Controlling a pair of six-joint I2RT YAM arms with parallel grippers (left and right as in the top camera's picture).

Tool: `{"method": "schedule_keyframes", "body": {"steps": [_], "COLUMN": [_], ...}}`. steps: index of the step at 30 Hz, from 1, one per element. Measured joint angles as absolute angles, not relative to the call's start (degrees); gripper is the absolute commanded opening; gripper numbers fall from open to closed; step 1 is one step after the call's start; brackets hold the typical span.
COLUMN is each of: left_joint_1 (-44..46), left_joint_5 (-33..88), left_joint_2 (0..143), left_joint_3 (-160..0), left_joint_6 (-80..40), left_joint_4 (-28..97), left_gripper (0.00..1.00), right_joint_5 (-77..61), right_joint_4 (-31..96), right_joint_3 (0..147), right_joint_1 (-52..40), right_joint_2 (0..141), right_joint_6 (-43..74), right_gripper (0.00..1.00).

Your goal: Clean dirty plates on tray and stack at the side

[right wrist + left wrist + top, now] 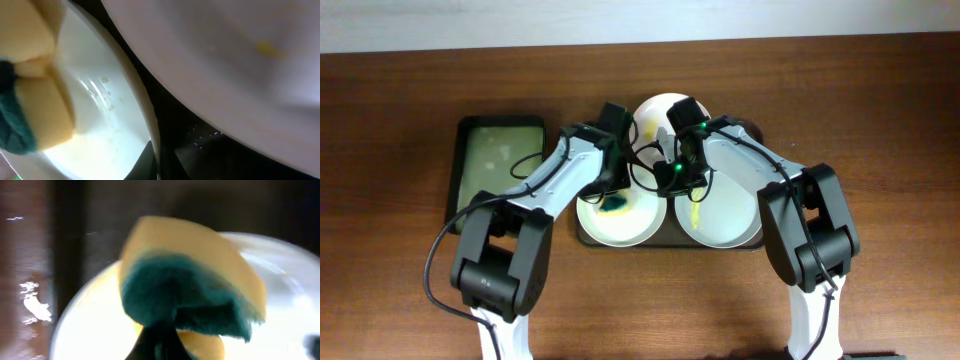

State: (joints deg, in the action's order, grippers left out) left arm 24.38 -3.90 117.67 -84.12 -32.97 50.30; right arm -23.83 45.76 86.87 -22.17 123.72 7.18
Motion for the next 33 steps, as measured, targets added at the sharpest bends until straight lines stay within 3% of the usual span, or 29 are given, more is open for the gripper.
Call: {"method": "schedule_keyframes", "body": {"steps": [5, 13, 22, 27, 33], "left_joint_1": [24.91, 25.28, 22.28, 14.31, 2.85], "left_joint_5": [-16.56, -19.64, -21.06, -18.44, -15.73], "left_joint_2": [118.41, 117.64, 95.90, 94.28, 94.28], "left_joint_3": [-84.18, -87.11, -87.35, -87.44, -87.44], "left_joint_6": [-32.91, -36.45, -37.34, -35.44, -28.51], "left_joint_4": [57.43, 63.00, 66.30, 69.84, 69.38], "left_gripper": [0.00, 0.00, 0.00, 0.00, 0.00], "right_joint_5": [-24.23, -24.69, -20.75, -4.25, 24.36], "right_joint_4": [45.12, 47.35, 56.86, 65.67, 71.61], "right_joint_3": [86.87, 87.22, 95.90, 105.73, 115.18], "right_joint_1": [-22.48, -22.63, -22.31, -25.04, -36.60], "right_joint_2": [123.72, 123.72, 122.19, 116.95, 115.11], "right_joint_6": [7.05, 7.16, 6.92, 6.81, 6.39], "right_gripper": [0.04, 0.04, 0.04, 0.04, 0.04]}}
